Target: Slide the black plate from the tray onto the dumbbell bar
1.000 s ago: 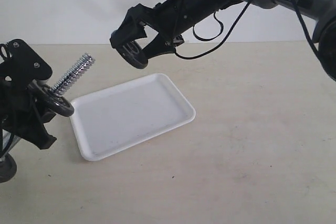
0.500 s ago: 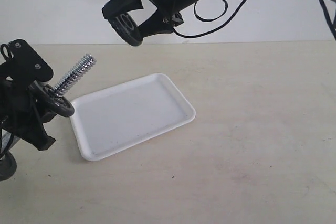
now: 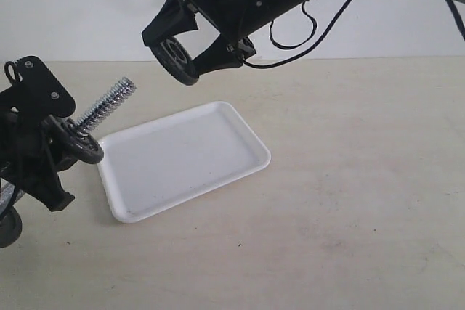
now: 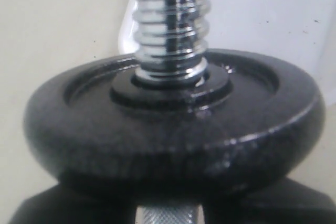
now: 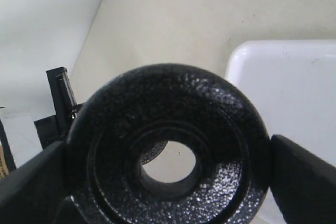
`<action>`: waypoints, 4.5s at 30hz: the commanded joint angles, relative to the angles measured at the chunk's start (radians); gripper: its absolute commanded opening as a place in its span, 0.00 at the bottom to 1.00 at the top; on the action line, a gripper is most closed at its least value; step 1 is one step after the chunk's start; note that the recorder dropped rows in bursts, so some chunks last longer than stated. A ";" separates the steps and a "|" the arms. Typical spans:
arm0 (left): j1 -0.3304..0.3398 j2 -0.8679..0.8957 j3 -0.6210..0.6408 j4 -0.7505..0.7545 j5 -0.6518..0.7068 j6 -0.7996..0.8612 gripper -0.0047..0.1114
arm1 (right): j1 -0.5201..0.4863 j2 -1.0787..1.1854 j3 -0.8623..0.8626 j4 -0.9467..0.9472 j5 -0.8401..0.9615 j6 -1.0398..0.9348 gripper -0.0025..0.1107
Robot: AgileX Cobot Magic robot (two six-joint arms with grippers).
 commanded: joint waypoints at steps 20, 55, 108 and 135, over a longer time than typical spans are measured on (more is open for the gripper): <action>0.002 -0.040 -0.032 0.030 -0.498 0.036 0.08 | 0.066 -0.084 0.056 0.050 0.000 -0.005 0.02; 0.002 -0.040 -0.032 0.001 -0.577 -0.020 0.08 | 0.112 -0.050 0.056 0.073 0.000 -0.043 0.02; 0.002 -0.040 -0.032 0.058 -0.614 -0.142 0.08 | 0.077 -0.038 0.054 0.138 -0.007 -0.083 0.02; -0.006 -0.040 -0.032 0.363 -0.662 -0.313 0.08 | 0.077 -0.038 0.054 0.132 -0.003 -0.083 0.02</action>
